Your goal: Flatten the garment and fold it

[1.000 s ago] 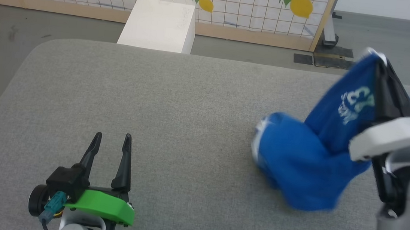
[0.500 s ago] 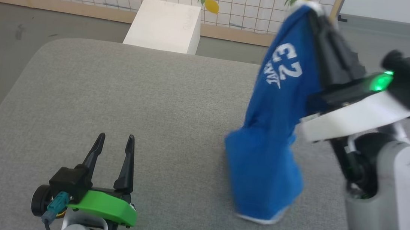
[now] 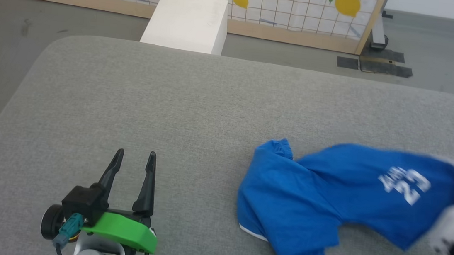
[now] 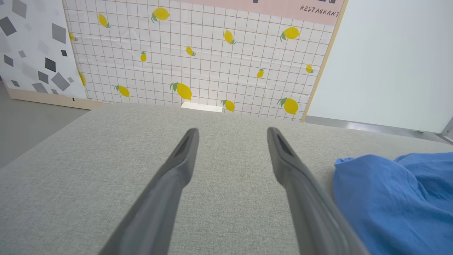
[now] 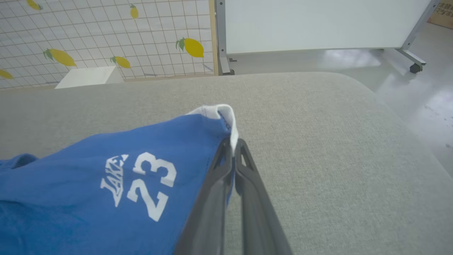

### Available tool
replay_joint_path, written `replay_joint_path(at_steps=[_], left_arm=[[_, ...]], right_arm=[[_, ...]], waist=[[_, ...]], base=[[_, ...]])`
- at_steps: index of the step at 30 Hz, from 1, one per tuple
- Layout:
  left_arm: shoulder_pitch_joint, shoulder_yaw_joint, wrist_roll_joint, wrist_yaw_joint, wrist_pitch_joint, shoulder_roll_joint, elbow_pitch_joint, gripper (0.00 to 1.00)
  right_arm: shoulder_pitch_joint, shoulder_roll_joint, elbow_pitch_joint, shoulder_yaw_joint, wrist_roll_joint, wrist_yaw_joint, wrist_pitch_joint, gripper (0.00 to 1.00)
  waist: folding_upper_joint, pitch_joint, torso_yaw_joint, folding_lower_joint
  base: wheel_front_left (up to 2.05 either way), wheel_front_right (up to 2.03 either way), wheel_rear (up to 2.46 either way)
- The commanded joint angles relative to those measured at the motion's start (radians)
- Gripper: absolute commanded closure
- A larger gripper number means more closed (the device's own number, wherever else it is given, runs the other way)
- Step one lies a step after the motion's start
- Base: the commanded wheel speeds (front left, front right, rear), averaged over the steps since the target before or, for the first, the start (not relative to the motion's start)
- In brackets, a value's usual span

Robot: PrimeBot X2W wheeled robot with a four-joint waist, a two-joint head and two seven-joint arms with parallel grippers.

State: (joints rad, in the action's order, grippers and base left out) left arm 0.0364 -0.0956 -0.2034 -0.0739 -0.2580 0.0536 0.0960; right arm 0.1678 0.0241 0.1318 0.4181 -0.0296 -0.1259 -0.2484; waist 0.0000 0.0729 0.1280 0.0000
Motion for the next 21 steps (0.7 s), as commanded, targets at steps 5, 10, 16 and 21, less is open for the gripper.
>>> replay_joint_path(at_steps=[5, 10, 16, 21], left_arm=[[0.016, -0.003, 0.004, -0.002, -0.004, -0.003, 0.004, 0.0], [0.02, -0.003, 0.002, -0.003, -0.004, -0.003, 0.012, 0.0], [0.048, -0.035, -0.012, -0.002, -0.004, -0.003, 0.028, 0.0], [0.134, -0.115, -0.031, 0.002, 0.018, -0.003, 0.098, 0.0]], right_arm=[[-0.046, 0.002, 0.092, 0.12, -0.042, -0.005, -0.04, 0.82], [-0.064, 0.002, 0.117, 0.078, -0.016, -0.005, 0.01, 0.0], [-0.146, 0.002, -0.001, -0.143, 0.045, -0.005, 0.207, 0.0], [-0.203, 0.002, -0.082, -0.322, 0.092, -0.005, 0.293, 0.0]], waist=[[0.0, 0.015, -0.025, 0.0], [0.0, 0.009, -0.052, 0.0], [0.0, -0.002, -0.087, 0.0], [0.0, 0.009, -0.131, 0.0]], base=[[0.0, 0.0, 0.0], [0.0, 0.0, 0.0], [0.0, 0.0, 0.0], [0.0, 0.0, 0.0]])
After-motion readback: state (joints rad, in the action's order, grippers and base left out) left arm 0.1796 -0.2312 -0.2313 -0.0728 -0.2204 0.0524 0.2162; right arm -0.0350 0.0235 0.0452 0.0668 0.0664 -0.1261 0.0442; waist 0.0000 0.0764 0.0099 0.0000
